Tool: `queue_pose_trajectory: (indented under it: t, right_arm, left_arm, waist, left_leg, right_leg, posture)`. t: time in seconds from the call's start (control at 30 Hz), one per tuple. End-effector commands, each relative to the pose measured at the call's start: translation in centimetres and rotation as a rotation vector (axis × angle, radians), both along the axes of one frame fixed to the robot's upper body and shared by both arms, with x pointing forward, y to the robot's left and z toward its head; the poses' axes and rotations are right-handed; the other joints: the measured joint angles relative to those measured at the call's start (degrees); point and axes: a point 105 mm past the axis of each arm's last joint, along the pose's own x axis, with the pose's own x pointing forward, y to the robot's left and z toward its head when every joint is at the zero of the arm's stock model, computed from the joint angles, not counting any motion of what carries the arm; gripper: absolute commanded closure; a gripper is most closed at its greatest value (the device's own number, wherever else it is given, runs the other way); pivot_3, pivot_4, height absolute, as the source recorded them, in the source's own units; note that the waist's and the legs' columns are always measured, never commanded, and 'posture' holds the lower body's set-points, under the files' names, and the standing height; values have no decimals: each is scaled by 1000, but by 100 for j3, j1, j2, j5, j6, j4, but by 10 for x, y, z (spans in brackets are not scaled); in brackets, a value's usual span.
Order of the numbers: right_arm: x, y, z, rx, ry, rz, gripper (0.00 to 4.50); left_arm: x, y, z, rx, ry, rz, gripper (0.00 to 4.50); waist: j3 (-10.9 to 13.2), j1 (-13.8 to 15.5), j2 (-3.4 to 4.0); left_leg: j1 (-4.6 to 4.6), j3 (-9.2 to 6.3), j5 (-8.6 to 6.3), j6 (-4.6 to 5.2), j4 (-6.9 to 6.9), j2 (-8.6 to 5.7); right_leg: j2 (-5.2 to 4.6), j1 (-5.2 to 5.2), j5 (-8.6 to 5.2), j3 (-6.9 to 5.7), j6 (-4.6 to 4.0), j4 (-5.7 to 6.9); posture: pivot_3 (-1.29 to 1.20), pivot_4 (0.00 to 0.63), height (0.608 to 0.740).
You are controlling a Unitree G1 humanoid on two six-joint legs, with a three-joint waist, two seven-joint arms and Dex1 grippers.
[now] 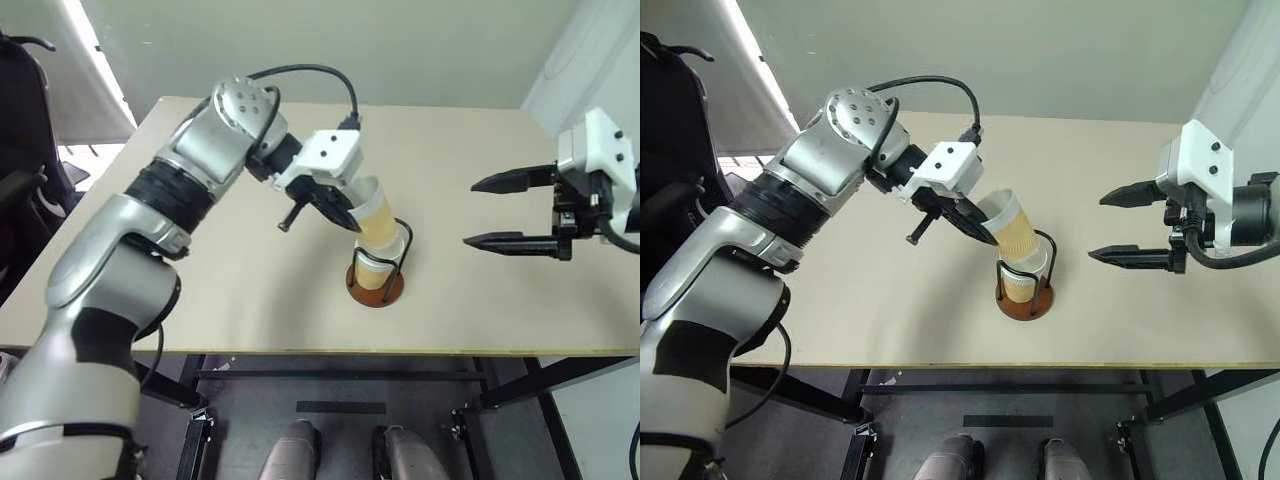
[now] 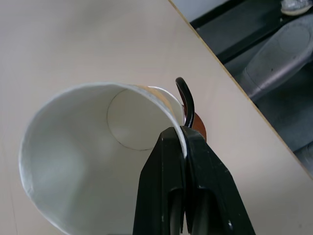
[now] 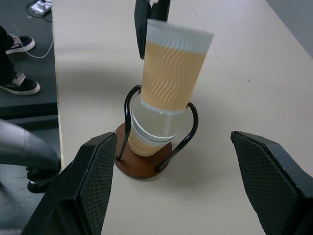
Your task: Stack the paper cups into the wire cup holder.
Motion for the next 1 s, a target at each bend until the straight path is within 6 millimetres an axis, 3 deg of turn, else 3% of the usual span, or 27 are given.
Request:
queue_pose_trajectory:
  t: [0.03, 1.0]
  right_arm:
    - [-7, -2, 11, -1, -57, -16, 727]
    - [-8, -4, 7, 10, -54, -46, 727]
  left_arm:
    - [-5, -6, 14, 18, -61, -65, 4478]
    - [1, -21, 4, 108, -144, -144, 4478]
  waist:
    - [0, -8, 0]
    - [0, 5, 0]
  left_leg:
    - [-1, -1, 0, 0, 0, 2]
    - [-7, 4, -2, 3, 0, 0]
  right_leg:
    - [-3, -1, 0, 3, 2, -1]
    - [0, -1, -4, 4, 18, -4]
  posture:
    - [0, 150, 740]
    - [0, 150, 740]
